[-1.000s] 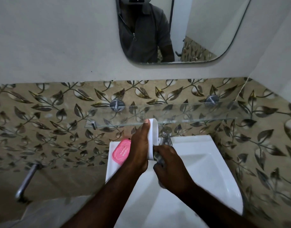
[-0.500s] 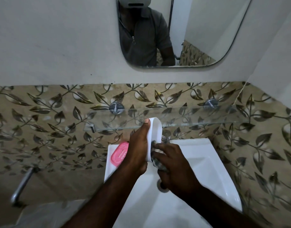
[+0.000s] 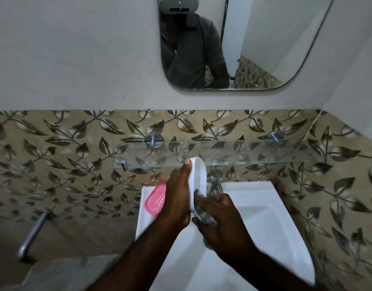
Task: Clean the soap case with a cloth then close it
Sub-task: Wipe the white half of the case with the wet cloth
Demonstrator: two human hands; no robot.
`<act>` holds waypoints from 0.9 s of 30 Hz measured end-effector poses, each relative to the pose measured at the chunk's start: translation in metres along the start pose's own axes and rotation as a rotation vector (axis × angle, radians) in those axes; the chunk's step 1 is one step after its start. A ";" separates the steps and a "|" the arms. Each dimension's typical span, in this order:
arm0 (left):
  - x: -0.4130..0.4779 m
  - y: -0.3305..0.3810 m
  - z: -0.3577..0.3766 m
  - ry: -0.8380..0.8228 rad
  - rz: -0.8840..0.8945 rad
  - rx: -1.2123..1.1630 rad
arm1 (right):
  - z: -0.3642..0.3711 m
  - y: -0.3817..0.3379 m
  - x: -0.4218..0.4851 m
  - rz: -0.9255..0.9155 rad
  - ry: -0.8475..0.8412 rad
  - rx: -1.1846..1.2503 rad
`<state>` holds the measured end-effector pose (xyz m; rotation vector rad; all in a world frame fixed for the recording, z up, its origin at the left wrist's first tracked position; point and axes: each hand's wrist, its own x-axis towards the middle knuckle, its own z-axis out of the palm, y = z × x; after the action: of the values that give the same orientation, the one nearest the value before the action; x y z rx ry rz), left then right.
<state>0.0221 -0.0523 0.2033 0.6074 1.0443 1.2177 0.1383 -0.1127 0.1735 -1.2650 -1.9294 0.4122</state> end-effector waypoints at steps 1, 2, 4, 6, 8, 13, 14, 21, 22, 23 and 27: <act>0.000 0.003 0.000 -0.017 -0.022 -0.001 | 0.000 -0.004 0.000 -0.009 0.003 -0.007; -0.001 0.007 -0.001 -0.037 -0.055 -0.006 | -0.001 -0.005 0.001 -0.036 0.002 -0.031; 0.002 0.012 -0.003 -0.089 -0.118 0.016 | -0.003 0.000 0.007 -0.080 -0.027 -0.097; 0.002 0.017 -0.006 -0.154 -0.165 0.050 | -0.005 0.004 0.011 0.032 -0.060 -0.009; 0.001 0.015 -0.008 -0.244 -0.141 0.110 | -0.009 -0.001 0.016 0.171 -0.062 0.119; -0.003 -0.009 -0.014 -0.339 0.048 0.112 | -0.019 -0.021 0.028 0.265 -0.044 0.500; -0.003 -0.013 -0.016 -0.335 0.090 0.093 | -0.019 -0.023 0.026 0.257 -0.050 0.534; -0.011 -0.006 -0.008 -0.238 0.033 -0.096 | -0.006 -0.005 -0.003 -0.204 0.007 -0.083; -0.014 -0.008 -0.007 -0.233 -0.007 -0.112 | -0.006 0.005 -0.002 -0.180 0.004 -0.120; -0.016 -0.010 -0.005 -0.230 -0.039 -0.127 | -0.006 0.010 0.000 -0.105 0.019 -0.137; -0.016 -0.017 -0.001 -0.169 -0.045 -0.113 | -0.006 -0.015 -0.004 0.110 0.053 0.047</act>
<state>0.0291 -0.0723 0.1941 0.5851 0.8378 1.1572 0.1341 -0.1242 0.1847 -1.3425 -1.8011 0.4720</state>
